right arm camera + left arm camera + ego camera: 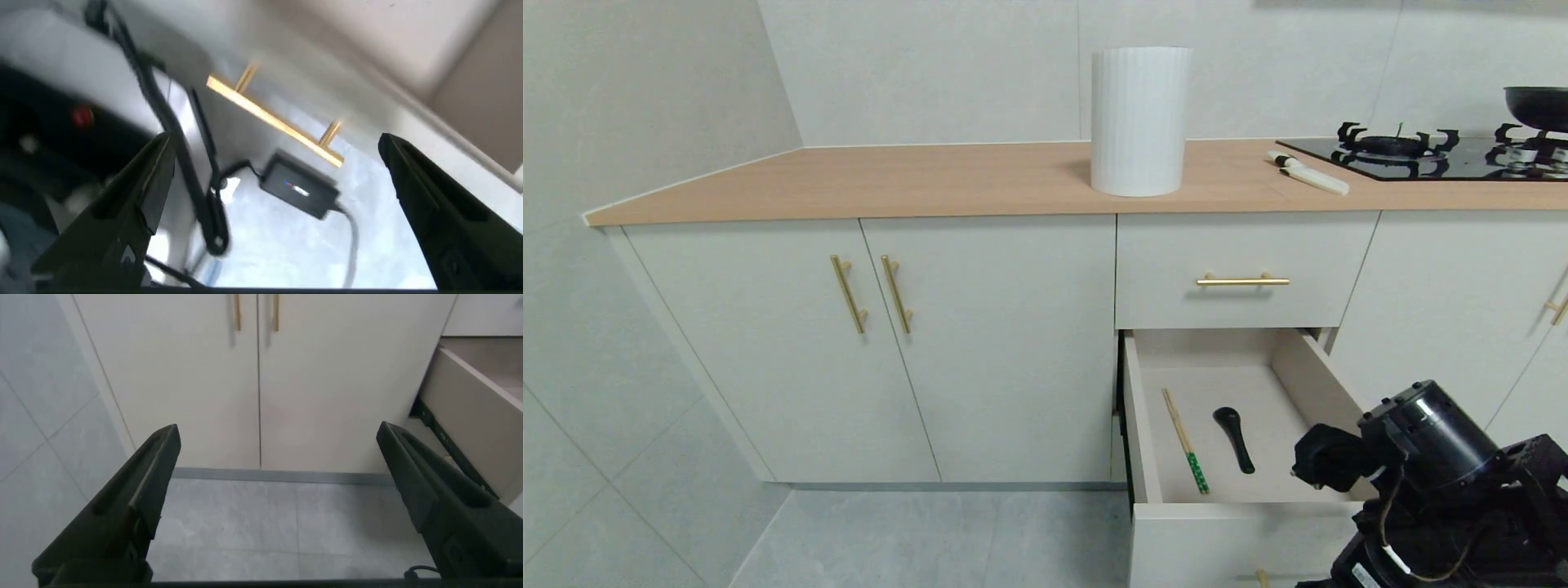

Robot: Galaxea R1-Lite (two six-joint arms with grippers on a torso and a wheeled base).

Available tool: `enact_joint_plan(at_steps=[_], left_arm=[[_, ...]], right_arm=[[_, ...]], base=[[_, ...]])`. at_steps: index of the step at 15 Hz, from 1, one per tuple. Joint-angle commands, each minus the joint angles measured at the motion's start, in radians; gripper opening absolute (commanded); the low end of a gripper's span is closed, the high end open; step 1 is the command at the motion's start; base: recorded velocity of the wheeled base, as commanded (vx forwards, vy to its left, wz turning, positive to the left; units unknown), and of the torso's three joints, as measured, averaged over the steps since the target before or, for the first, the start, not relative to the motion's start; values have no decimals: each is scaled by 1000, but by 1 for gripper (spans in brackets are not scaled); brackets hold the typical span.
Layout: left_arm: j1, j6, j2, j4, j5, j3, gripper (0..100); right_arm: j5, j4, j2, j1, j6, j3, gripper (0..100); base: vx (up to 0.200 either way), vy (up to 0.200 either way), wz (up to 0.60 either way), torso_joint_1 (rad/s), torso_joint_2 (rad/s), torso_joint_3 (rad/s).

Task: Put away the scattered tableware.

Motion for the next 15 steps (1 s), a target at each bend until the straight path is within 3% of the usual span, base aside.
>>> enact_joint_plan(at_steps=[1, 7, 15], left_arm=[[0, -1, 0, 0, 1, 0, 100], [0, -1, 0, 0, 1, 0, 100], [0, -1, 0, 0, 1, 0, 100]], right_arm=[[1, -1, 4, 4, -39, 41, 100], [-9, -9, 128, 13, -27, 26, 100], [-80, -9, 277, -44, 265, -150, 100]], base=[[0, 0, 0, 0, 0, 0], [0, 0, 0, 0, 0, 0], [0, 0, 0, 0, 0, 0]])
